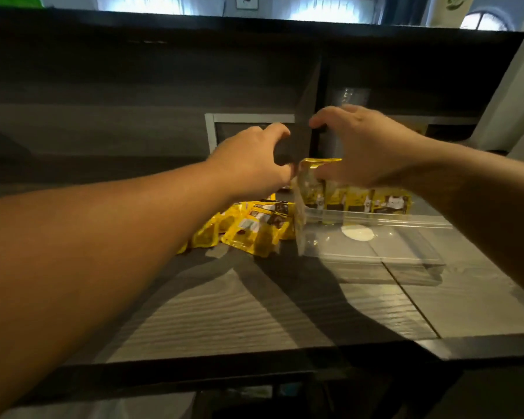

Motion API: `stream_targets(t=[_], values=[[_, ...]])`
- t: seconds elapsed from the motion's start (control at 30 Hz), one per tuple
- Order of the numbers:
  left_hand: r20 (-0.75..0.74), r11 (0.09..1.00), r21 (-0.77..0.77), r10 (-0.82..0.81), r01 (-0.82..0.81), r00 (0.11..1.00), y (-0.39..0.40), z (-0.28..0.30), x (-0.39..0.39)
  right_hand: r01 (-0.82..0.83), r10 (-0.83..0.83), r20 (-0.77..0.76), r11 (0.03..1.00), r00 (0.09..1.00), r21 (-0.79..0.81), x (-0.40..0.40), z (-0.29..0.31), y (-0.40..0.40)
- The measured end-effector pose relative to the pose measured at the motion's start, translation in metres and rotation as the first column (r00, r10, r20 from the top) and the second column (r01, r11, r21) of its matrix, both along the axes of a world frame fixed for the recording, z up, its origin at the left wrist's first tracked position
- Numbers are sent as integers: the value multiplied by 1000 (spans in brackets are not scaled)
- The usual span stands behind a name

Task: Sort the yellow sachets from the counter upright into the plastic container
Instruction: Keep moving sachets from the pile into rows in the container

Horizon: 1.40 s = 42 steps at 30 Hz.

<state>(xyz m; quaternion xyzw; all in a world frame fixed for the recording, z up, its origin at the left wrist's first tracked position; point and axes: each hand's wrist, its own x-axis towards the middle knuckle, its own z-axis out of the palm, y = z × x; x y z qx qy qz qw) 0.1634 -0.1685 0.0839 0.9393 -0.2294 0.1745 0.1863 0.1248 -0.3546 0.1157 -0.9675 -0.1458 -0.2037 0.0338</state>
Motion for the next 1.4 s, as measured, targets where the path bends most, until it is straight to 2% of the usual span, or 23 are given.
stream_targets(t=[0.2, 0.37, 0.5, 0.57, 0.67, 0.77, 0.93, 1.07, 1.17, 1.23, 1.3, 1.4], values=[[28, 992, 34, 124, -125, 992, 65, -24, -19, -125, 125, -57, 992, 990, 13, -19, -6, 86], [1, 971, 103, 215, -214, 977, 96, -51, -27, -50, 37, -194, 997, 980, -61, -14, -42, 135], [-19, 966, 187, 184, -178, 983, 109, -65, -29, 32, -95, -336, 982, 937, -188, -11, -55, 144], [-56, 973, 179, 157, -145, 986, 115, -62, -30, 30, -105, -393, 981, 914, -192, -9, -58, 142], [-144, 959, 260, 156, -115, 977, 117, -62, -31, 18, -86, -464, 989, 882, -148, -5, -63, 141], [-182, 947, 302, 171, -110, 968, 113, -66, -32, 21, -82, -468, 991, 880, -134, -3, -68, 138], [-123, 969, 224, 130, -101, 984, 109, -65, -35, -1, -57, -427, 991, 902, -135, -6, -67, 136], [-144, 970, 234, 93, -58, 985, 109, -65, -34, 58, -55, -356, 998, 933, -1, -9, -65, 137], [-170, 953, 297, 116, -62, 978, 105, -64, -35, 68, -23, -199, 973, 980, 219, -10, -66, 133], [-171, 954, 289, 139, -85, 975, 103, -65, -36, 15, 6, -54, 924, 999, 382, -11, -66, 130], [-144, 970, 228, 117, -82, 983, 103, -67, -36, -56, 31, 54, 832, 998, 551, -12, -64, 128], [-120, 962, 270, 85, -50, 989, 103, -68, -35, -108, 110, 57, 539, 992, 836, -14, -60, 129]])
